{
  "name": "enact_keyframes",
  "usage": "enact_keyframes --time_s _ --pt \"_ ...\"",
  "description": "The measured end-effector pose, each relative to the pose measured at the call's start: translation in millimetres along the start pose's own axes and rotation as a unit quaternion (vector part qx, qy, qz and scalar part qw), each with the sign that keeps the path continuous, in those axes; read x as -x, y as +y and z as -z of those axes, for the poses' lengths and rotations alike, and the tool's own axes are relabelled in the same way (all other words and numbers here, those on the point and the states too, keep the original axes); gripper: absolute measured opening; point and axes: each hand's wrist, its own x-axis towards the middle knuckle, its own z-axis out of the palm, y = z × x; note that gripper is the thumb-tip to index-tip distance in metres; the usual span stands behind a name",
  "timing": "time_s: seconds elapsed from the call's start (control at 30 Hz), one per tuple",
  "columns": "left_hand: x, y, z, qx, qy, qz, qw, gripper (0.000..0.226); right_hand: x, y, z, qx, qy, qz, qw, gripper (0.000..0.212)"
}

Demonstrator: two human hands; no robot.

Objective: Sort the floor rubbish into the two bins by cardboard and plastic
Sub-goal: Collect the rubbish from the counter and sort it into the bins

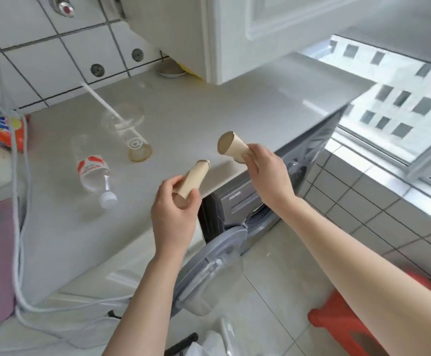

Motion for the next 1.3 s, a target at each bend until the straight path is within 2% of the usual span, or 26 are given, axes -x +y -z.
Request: enact_keyframes --time_s 0.23,0.43,0.57,0.7,0.93,1.13,1.3 --pt "99.1 48.5 -58.6 0.058 -0.091 -0.004 0.994 0.021 136.5 49.3 112.7 -0.021 0.095 -0.157 0.983 0.020" --pt "210.9 88.1 -121.3 0.079 -0.239 -0.024 0.967 0.023 277.1 100.4 199.4 0.004 0.153 -0.275 0.949 0.020" --pt "296.7 113.8 -161.7 0.065 -0.338 -0.040 0.938 0.019 373.0 127.1 247.8 0.020 0.195 -0.366 0.910 0.020" --pt "374.0 131.8 -200.7 0.045 -0.471 -0.032 0.881 0.022 467.0 147.3 280.2 0.012 0.241 -0.462 0.853 0.018" --pt "479.0 147.9 -274.8 -0.030 -0.644 0.023 0.764 0.022 593.3 184.9 294.6 -0.028 0.324 -0.632 0.703 0.028" --pt "549.7 126.6 -354.0 -0.114 -0.724 0.039 0.679 0.028 669.3 238.8 285.4 -0.022 0.316 -0.719 0.618 0.018" --pt "608.4 77.7 -430.7 -0.213 -0.746 0.175 0.606 0.028 728.4 300.6 245.8 -0.027 0.303 -0.781 0.545 0.010"
